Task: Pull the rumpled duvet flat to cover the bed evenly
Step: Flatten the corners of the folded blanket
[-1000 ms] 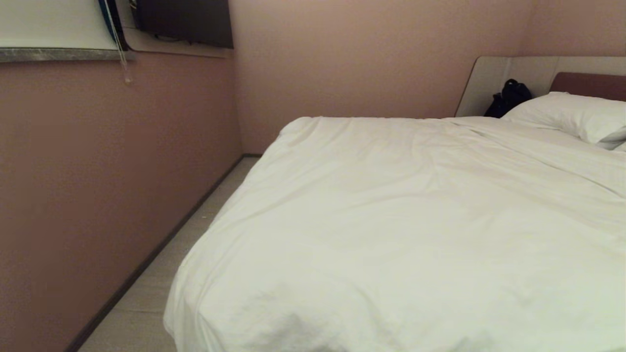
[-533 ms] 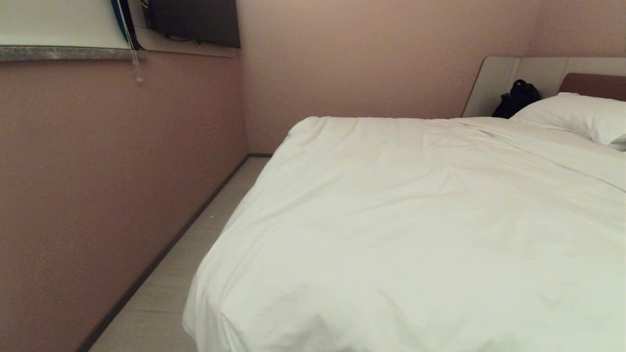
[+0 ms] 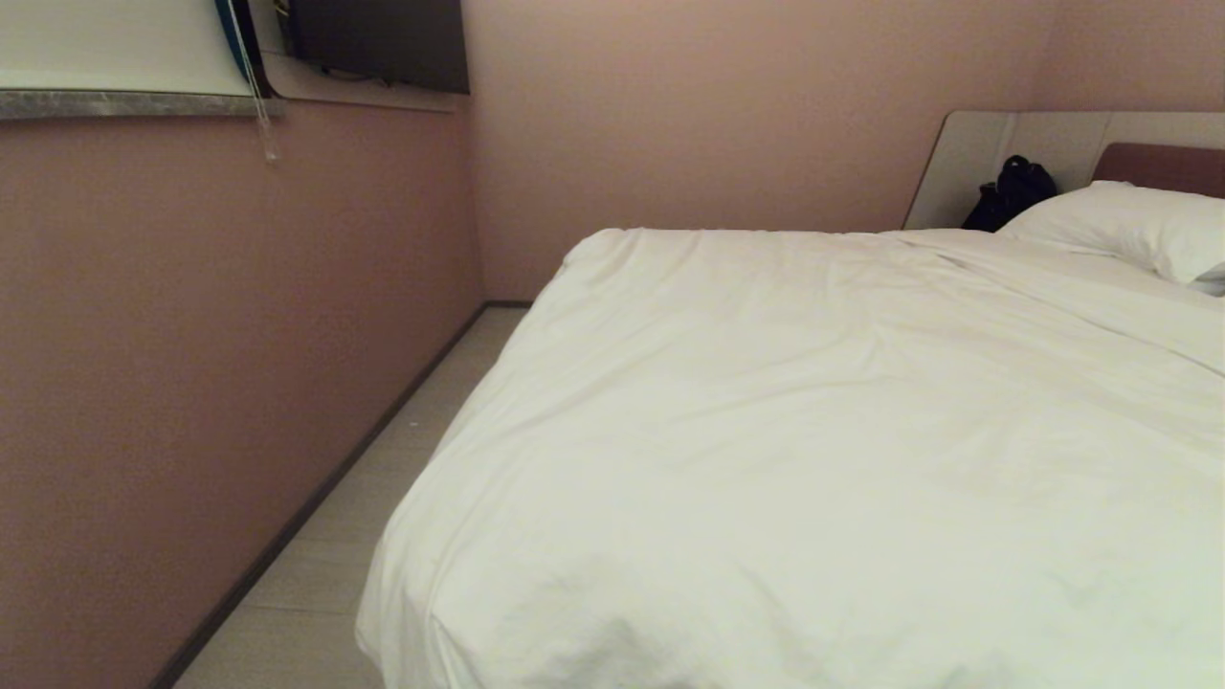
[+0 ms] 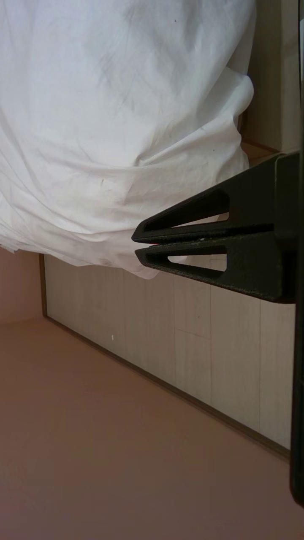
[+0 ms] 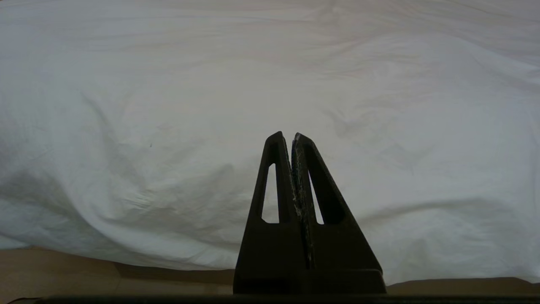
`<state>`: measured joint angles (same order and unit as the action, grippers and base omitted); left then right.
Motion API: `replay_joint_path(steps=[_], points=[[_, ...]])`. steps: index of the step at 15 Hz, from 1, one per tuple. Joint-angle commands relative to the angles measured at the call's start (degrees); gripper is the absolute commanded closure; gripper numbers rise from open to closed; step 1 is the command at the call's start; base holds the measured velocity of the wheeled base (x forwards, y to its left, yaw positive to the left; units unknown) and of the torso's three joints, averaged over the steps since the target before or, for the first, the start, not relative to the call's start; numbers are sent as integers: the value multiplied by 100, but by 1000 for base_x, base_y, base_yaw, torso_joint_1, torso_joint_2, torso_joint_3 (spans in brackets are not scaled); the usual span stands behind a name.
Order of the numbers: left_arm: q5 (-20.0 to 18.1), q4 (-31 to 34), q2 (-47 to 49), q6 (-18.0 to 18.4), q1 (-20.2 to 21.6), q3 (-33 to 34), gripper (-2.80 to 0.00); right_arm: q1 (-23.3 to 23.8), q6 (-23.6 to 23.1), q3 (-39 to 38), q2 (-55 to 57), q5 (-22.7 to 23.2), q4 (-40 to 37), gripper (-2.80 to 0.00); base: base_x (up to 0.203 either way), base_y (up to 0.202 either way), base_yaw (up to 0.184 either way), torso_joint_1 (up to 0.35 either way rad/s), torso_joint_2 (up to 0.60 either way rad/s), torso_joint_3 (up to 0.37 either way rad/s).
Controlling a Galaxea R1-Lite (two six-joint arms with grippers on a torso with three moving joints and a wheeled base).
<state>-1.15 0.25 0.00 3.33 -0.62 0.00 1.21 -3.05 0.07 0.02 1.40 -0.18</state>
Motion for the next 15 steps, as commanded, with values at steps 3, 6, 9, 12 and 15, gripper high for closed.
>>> replay_joint_path(steps=[3,6,9,12,15], points=[[0,1,0,1,1,0,0,2,-3,-4,-2,1,-1,0,0,0,0,0,0,0],[0,1,0,10,1,0,0,-6,-3,1,-2,1,-8,0,0,0,0,0,0,0],[0,1,0,19,1,0,0,2,-3,1,-2,1,-8,0,0,0,0,0,0,0],[0,1,0,19,1,0,0,-4,-3,0,-2,1,0,0,0,0,0,0,0,0],[0,1,0,19,1,0,0,-4,-3,-2,-2,1,-4,0,1,21,-1,-1,-1,-1]])
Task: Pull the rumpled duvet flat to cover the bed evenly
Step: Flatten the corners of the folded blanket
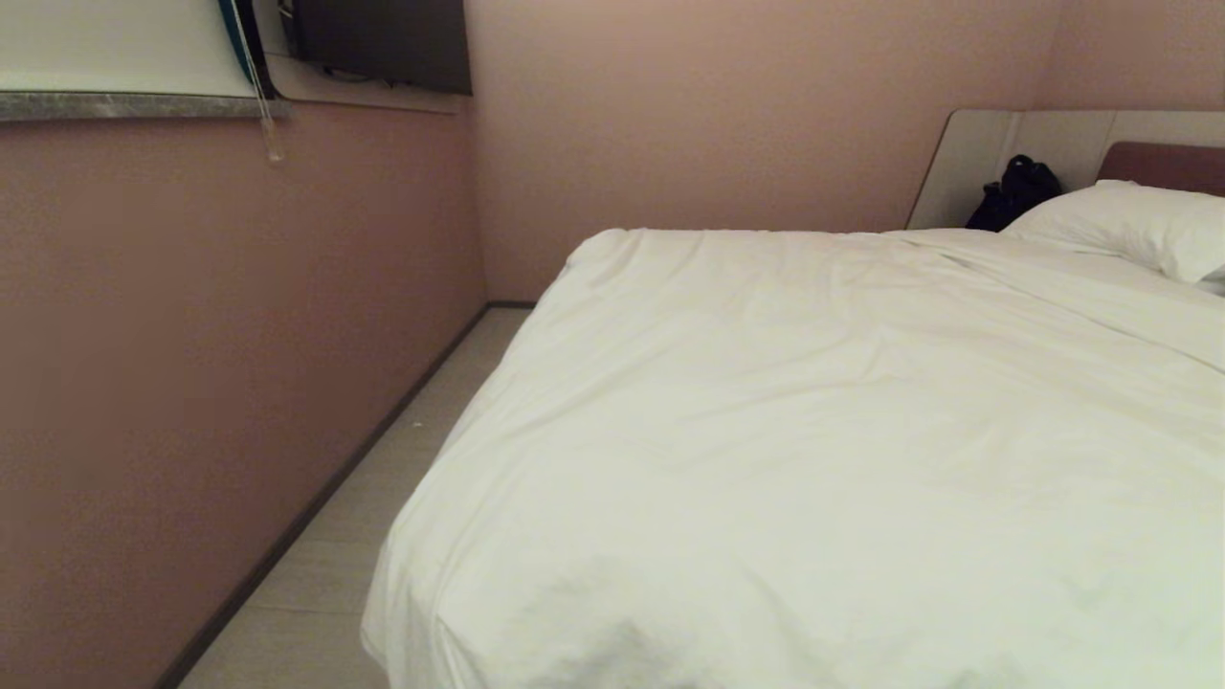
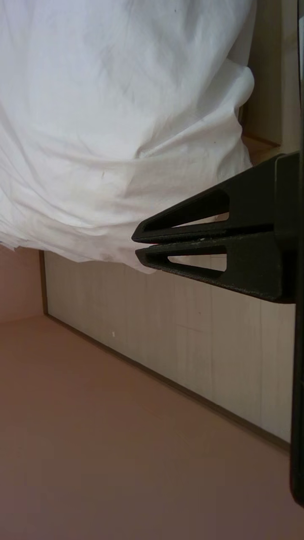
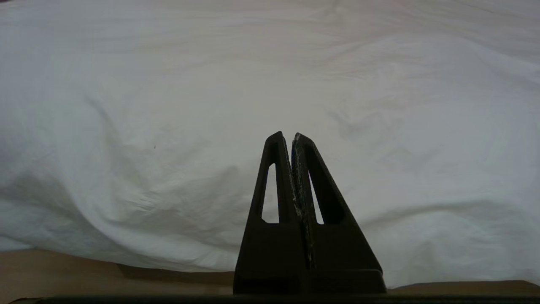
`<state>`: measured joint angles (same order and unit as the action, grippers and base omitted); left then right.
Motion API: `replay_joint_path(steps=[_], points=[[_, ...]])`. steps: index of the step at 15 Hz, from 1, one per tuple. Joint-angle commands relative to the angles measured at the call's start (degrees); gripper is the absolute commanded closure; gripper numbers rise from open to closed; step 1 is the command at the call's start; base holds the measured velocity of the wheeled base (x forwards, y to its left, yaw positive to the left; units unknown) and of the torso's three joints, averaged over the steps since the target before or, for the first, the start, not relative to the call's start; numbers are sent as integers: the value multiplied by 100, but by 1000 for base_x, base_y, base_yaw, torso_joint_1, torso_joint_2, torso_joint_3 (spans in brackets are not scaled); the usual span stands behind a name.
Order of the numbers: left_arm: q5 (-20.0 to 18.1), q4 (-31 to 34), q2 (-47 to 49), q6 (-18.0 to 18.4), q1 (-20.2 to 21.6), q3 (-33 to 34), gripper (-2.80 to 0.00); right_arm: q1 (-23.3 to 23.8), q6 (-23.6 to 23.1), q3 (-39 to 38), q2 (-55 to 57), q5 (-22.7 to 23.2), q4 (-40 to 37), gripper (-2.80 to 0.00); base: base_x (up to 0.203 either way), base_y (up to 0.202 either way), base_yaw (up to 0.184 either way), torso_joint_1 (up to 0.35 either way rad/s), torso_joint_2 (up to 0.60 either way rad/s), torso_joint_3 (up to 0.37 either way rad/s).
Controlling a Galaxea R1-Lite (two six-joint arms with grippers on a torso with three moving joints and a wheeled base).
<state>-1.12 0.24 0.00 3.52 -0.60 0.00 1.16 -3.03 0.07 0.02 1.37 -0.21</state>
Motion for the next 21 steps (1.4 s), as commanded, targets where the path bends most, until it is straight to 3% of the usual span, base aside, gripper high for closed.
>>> replay_joint_path(steps=[1,10,21], points=[[-2,2,0,-1,-2,0,0,6,-5,1,-2,3,3,0,1,121,-8,-2,2,3],[-2,2,0,-18,-2,0,0,7,-5,1,-2,3,3,0,0,174,1,4,3,4],[5,-7,0,-53,-2,0,0,7,-5,-4,-2,3,3,0,0,0,0,0,0,0]])
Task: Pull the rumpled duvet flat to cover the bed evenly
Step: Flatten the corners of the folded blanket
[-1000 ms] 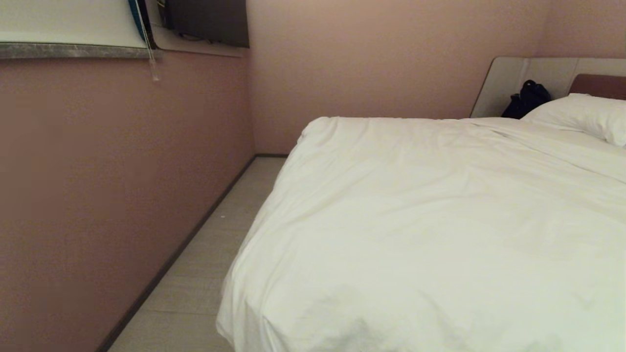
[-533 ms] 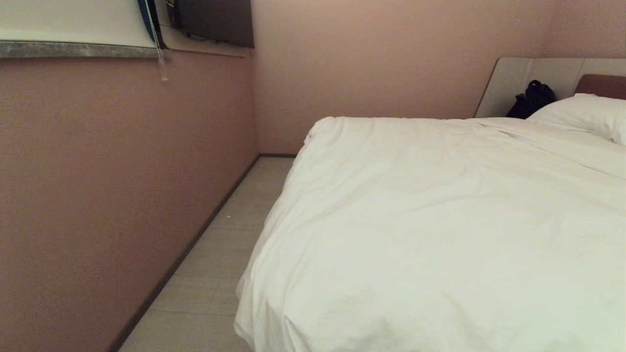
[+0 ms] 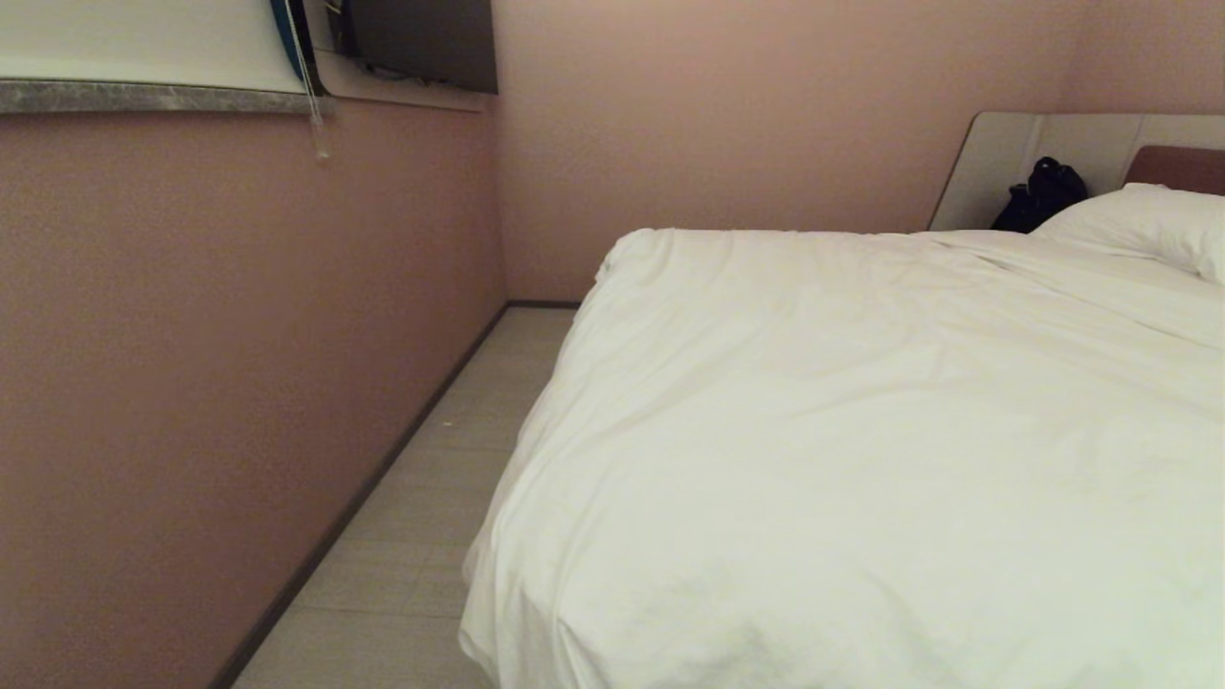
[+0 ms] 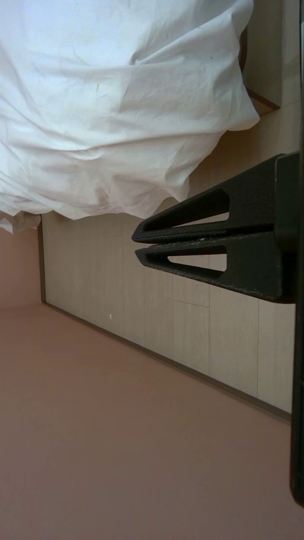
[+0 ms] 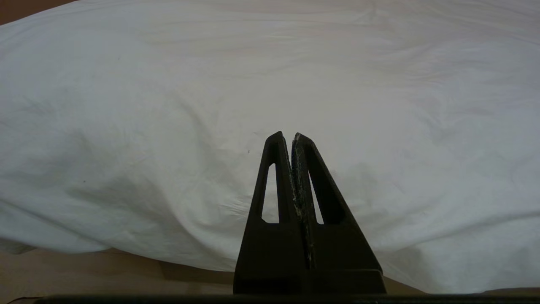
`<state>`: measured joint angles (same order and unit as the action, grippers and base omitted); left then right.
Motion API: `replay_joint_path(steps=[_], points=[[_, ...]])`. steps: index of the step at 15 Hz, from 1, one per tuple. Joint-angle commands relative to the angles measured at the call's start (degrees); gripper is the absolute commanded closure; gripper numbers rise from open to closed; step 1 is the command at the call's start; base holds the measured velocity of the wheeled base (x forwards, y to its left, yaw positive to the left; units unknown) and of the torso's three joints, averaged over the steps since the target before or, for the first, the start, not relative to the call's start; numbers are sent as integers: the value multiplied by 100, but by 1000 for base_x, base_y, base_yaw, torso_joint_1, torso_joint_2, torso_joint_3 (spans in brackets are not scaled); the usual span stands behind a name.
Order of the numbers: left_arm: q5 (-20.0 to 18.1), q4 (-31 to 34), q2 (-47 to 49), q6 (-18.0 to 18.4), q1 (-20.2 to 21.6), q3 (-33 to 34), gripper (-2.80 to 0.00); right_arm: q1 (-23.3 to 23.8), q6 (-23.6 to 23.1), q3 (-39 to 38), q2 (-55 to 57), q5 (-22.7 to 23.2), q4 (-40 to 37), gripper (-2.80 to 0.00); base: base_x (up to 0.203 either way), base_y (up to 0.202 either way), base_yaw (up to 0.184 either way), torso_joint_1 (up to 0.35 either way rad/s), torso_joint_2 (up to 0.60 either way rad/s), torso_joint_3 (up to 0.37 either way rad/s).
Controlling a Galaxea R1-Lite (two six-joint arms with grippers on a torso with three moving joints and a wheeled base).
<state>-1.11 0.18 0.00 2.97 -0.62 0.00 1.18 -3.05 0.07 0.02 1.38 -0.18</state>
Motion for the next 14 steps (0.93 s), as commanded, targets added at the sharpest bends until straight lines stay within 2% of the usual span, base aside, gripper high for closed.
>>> replay_joint_path(steps=[1,12,14], points=[[7,-1,0,1,1,0,0,0,-3,-3,-2,3,1,0,0,0,0,0,0,0],[76,-1,0,-16,1,0,0,-4,-118,45,-2,12,-105,0,0,0,0,0,0,0],[76,-1,0,-16,1,0,0,4,-235,378,4,8,-137,0,0,0,0,0,0,0]])
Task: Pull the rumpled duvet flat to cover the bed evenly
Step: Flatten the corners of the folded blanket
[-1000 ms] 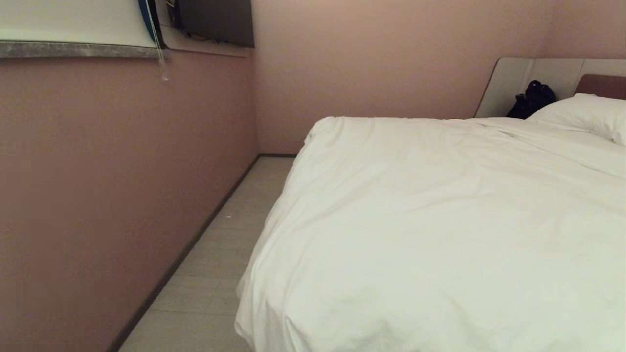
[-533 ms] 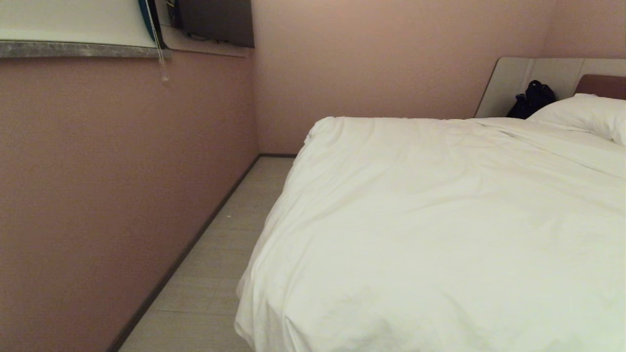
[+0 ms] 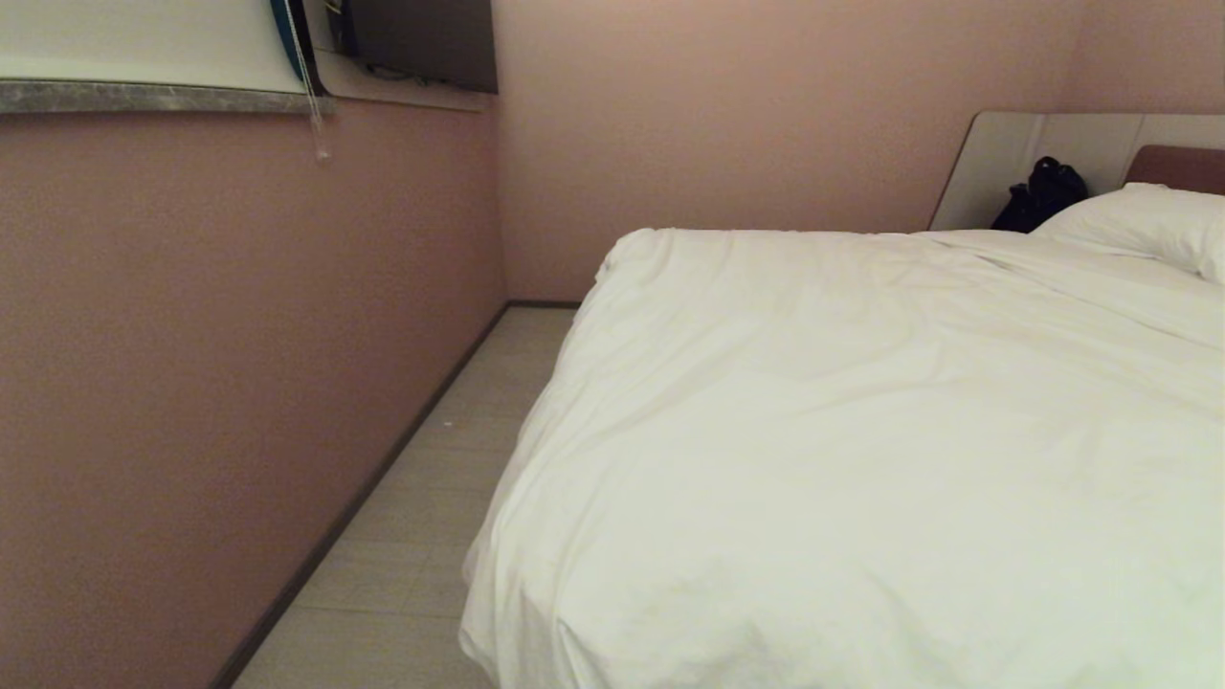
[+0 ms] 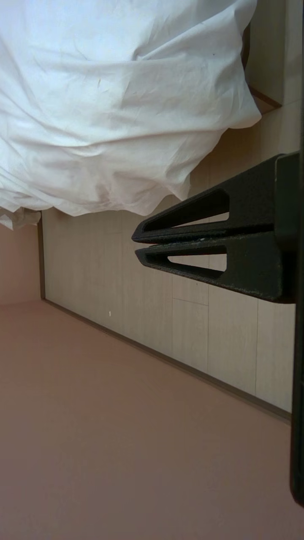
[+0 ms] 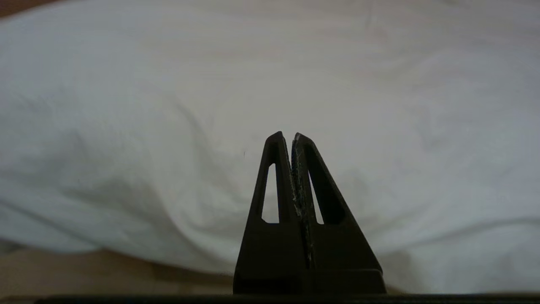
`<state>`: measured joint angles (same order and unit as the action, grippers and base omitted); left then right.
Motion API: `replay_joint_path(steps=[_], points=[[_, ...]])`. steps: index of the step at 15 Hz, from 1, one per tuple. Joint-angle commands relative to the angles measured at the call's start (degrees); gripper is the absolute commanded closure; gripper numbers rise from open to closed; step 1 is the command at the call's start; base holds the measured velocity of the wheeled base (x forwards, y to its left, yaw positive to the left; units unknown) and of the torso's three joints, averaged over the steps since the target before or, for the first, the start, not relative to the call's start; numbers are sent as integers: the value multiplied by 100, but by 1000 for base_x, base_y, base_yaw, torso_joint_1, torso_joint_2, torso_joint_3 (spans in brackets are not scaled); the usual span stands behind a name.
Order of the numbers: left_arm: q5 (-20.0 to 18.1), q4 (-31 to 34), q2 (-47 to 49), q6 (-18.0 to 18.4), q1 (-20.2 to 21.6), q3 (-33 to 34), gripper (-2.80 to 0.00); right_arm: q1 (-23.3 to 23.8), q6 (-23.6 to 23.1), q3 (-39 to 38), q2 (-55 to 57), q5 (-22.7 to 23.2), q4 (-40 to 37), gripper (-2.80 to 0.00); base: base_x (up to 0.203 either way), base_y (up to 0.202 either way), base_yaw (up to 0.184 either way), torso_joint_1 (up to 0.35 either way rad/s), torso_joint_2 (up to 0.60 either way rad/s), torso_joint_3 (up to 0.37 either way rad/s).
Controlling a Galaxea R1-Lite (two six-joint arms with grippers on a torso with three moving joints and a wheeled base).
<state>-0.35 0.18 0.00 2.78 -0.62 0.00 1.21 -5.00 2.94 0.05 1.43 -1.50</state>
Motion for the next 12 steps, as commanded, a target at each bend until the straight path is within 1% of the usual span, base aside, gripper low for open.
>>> replay_joint_path(steps=[1,4,5,9,11,12], points=[[0,-1,0,3,1,0,0,-1,-45,452,39,10,-109,0,0,0,0,0,0,0],[0,-1,0,3,1,0,0,-4,-32,1595,372,34,-726,0,0,0,0,0,0,0],[0,-1,0,3,1,0,0,-5,-30,1781,605,32,-802,0,0,0,0,0,0,0],[0,-1,0,3,1,0,0,0,49,2202,1559,-8,-760,0,0,0,0,0,0,0],[0,-1,0,3,1,0,0,11,221,2229,2183,-115,-430,0,0,0,0,0,0,0],[0,-1,0,3,1,0,0,14,328,2232,2611,-245,-219,0,0,0,0,0,0,0]])
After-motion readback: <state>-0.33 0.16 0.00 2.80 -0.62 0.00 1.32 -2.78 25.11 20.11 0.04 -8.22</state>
